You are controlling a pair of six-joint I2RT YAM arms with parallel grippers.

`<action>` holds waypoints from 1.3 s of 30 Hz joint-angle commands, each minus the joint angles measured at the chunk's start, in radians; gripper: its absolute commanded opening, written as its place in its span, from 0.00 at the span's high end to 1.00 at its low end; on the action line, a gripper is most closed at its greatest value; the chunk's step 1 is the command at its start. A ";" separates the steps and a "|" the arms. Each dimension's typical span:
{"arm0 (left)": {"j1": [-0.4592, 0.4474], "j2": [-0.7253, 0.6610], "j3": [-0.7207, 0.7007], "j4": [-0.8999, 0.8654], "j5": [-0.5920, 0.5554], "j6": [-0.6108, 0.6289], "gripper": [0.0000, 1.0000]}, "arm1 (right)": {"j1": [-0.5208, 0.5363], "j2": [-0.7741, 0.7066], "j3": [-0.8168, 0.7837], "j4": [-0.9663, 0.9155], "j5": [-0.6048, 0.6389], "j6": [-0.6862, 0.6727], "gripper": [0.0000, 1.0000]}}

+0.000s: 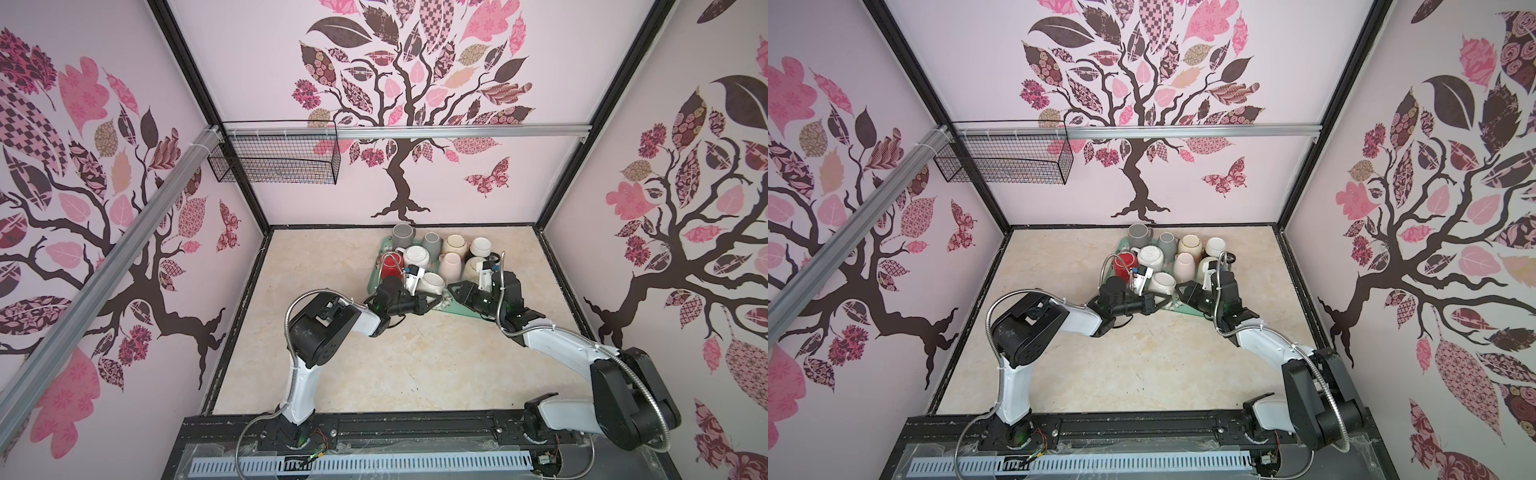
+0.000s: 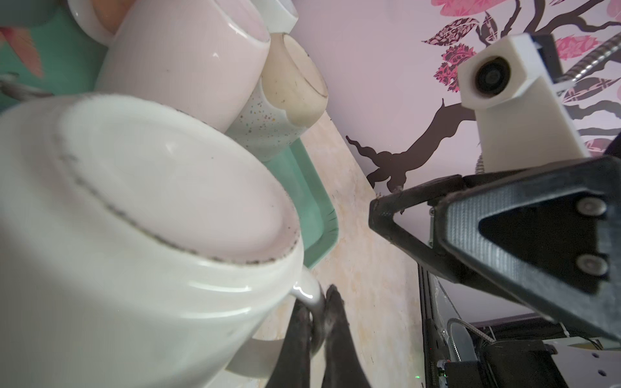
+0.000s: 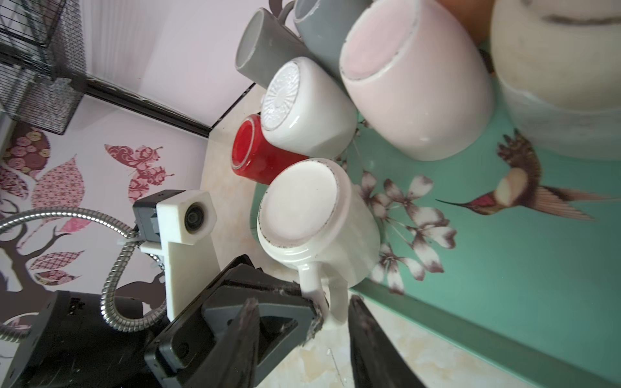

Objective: Turn the mug right side up
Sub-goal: Place the mug on the tray, then rotate the mug on the tray.

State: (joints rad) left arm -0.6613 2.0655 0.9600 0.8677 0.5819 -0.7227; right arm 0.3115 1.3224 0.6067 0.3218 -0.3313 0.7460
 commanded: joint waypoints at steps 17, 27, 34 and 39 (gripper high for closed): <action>0.104 -0.110 -0.110 -0.014 -0.063 0.062 0.69 | 0.047 0.233 0.059 -0.041 0.034 -0.133 0.60; 0.139 -0.399 -0.189 -0.426 -0.243 0.111 0.68 | 0.133 0.270 0.180 -0.156 0.155 -0.241 0.61; 0.132 -0.457 -0.112 -0.800 -0.309 0.172 0.77 | 0.086 0.241 0.266 -0.192 0.272 -0.324 0.60; 0.071 -0.423 -0.068 -0.882 -0.332 0.202 0.83 | 0.083 0.344 0.407 -0.217 0.260 -0.381 0.62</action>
State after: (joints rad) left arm -0.5533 1.6226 0.8280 0.0875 0.2813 -0.5663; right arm 0.3916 1.6115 0.9325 0.1219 -0.0879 0.4301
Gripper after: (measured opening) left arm 0.173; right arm 0.389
